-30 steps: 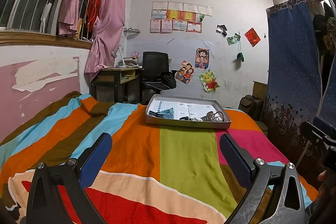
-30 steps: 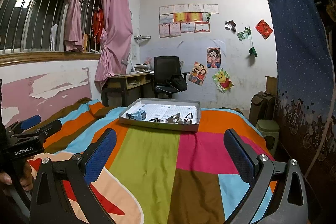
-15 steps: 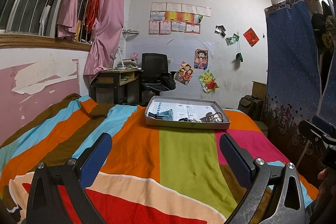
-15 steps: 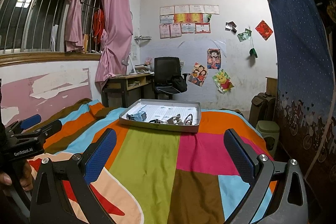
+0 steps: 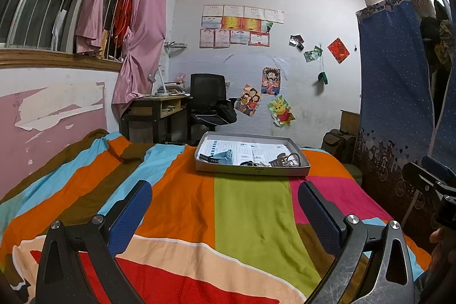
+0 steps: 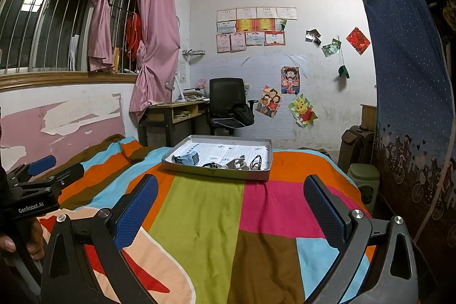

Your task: Organize jewelry

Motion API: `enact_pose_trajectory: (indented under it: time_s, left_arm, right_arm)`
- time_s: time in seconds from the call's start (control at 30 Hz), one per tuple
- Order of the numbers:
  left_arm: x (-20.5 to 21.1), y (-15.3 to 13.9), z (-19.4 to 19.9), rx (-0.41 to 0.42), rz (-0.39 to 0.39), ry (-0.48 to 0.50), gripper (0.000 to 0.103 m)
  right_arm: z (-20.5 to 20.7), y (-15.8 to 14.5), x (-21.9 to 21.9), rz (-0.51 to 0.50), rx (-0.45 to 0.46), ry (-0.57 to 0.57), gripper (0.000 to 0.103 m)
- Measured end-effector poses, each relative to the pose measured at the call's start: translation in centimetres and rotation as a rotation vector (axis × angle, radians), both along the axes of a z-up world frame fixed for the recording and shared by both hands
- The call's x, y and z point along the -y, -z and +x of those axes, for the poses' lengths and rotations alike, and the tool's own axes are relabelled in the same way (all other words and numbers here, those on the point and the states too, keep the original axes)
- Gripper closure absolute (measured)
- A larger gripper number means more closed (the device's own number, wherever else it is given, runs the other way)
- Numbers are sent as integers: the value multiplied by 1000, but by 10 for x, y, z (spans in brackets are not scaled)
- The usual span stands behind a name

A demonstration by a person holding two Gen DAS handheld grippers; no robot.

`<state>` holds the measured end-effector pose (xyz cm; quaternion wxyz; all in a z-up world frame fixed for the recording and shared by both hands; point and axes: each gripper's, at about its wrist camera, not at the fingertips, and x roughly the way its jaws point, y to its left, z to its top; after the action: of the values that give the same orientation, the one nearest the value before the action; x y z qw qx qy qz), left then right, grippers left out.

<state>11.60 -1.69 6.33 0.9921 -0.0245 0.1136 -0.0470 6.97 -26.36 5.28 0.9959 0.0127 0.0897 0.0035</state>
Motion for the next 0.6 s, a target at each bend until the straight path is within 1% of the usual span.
enact_pose_trajectory:
  time_s: [0.6]
  left_arm:
    - [1,1,0,0,1,1,0]
  right_arm:
    - [0,1,-1,1,-2,1,3]
